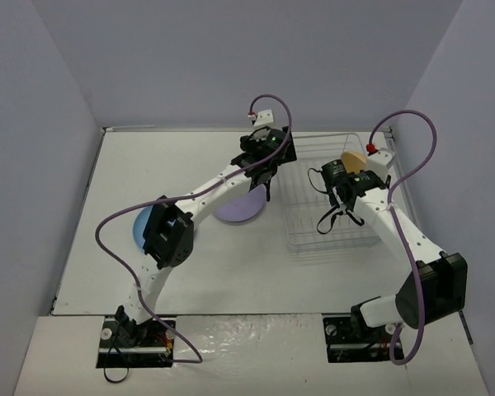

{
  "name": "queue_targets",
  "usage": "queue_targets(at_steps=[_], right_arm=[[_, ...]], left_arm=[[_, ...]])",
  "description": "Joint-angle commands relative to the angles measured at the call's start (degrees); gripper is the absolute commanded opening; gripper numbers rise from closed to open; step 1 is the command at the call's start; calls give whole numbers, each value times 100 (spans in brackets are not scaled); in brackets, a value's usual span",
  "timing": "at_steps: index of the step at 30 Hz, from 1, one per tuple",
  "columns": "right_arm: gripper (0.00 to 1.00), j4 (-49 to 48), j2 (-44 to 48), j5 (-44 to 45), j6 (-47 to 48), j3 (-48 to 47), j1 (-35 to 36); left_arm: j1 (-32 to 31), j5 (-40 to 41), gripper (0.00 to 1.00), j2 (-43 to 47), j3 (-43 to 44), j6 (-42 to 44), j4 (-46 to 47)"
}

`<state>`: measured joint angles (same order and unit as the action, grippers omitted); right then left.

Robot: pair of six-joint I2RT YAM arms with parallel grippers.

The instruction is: Load the plates into the dish rack

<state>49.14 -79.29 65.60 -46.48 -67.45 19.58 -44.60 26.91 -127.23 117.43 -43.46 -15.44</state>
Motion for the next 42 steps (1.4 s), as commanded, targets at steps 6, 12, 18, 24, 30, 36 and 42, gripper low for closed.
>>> queue_targets(at_steps=[6,12,18,24,30,36,42], right_arm=[[0,-354,-211,76,-284,279,-34],[0,946,-834,429,-1808,55,7],[1,1835,-1284,390,-3013,-159,252],[20,1767,-1291,138,-3406,1,465],[39,1509,-1185,14,-3299,116,550],[69,666,-752,-346,-2517,332,759],[88,-518,118,-906,-1364,646,1031]], left_arm=[[89,-448,97,1959,-1044,1062,869],[357,-419,97,2958,-2560,1073,1298],[516,-258,97,3413,-3225,1111,1099],[678,-293,97,3485,-3279,1040,827],[707,-271,97,3580,-3299,1068,768],[700,-273,97,3666,-3301,1104,709],[705,-237,97,3836,-3446,1178,705]])
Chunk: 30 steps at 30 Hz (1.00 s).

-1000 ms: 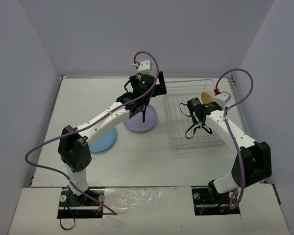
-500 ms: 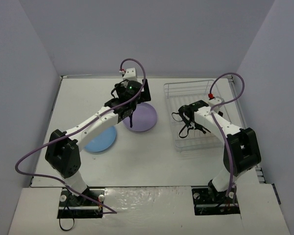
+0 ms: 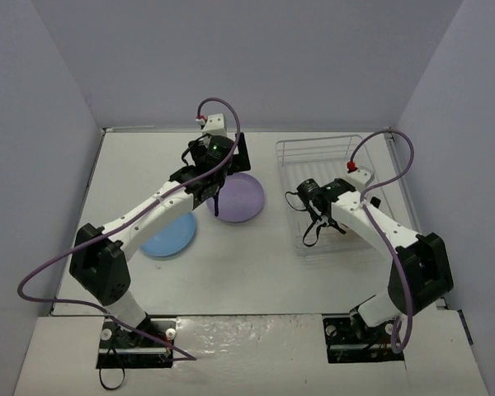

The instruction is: Load the plates into the dish rack

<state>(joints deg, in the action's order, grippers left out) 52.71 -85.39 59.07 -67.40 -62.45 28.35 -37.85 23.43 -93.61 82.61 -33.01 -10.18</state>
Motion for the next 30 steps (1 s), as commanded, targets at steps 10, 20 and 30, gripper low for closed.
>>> queue_targets(at_steps=[10,20,30], right_arm=[[100,-2682,2246,-1785,3028,682,215],[100,-3456,2634,-2950,4138,751,224],[100,-4134,2862,-4222,5155,756,224]], left_arm=[[111,-81,97,561,-5,140,64],[130,-372,97,665,-80,291,114],[184,-362,97,916,-322,512,241]])
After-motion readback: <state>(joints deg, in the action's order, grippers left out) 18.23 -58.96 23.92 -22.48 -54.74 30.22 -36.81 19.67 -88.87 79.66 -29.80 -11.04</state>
